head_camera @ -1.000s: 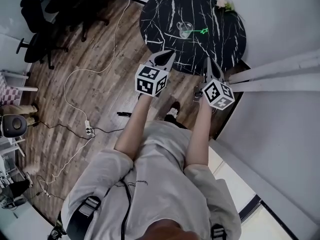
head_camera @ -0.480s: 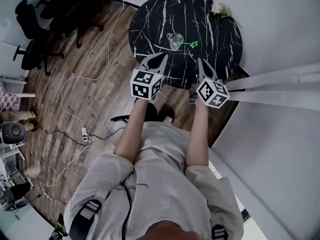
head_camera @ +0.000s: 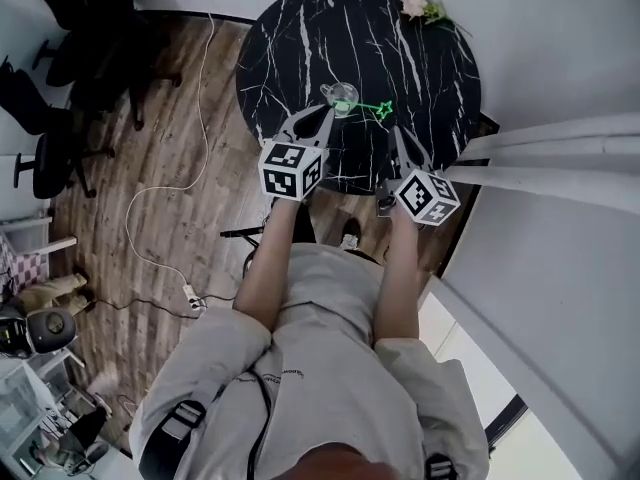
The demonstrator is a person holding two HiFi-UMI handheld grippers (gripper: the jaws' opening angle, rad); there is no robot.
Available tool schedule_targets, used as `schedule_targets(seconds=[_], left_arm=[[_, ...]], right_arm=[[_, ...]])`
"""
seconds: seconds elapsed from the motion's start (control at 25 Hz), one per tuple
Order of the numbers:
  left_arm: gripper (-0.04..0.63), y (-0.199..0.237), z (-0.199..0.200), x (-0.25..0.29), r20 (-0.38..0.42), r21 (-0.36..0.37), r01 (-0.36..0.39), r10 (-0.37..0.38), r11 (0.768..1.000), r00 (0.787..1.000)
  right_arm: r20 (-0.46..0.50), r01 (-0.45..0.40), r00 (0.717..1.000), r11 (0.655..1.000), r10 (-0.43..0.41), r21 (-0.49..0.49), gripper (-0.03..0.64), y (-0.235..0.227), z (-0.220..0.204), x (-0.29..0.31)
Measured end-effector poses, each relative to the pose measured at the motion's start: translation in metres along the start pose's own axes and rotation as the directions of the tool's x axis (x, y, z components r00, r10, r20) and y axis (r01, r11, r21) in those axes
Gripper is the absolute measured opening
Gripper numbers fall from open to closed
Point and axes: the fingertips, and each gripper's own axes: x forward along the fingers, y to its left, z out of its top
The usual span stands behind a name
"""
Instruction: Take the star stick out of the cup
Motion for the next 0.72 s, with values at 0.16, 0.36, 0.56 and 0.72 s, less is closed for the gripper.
schedule_targets(seconds=[0.16,0.36,0.56,0.72], left_arm=[[0.023,0.024,0.013,0.027,-0.040,0.020,0.077,-0.076,0.997,0.996],[0.023,0.042,0.031,0.054,-0.068,0.107,0.161,-0.154,0.981,0.986],[0.023,0.049,0.056,0.073,-0.055,0.145,0.235,-0.229,0.961,0.972],[0.023,0.044,0.053,0.087,-0.090,0.151,0.288,-0.277,0.946,0.957]], right_arm=[[0.020,0.096,0.995,0.995,-0.097,0.026,0.037,-0.008,-0.004,0.018],[0.064,0.188,0.979,0.981,-0.191,0.049,0.037,-0.014,-0.008,0.035],[0.120,0.231,0.964,0.970,-0.238,0.073,0.037,-0.014,0.003,0.039],[0.135,0.254,0.955,0.964,-0.263,0.079,0.040,-0.013,0.007,0.042]])
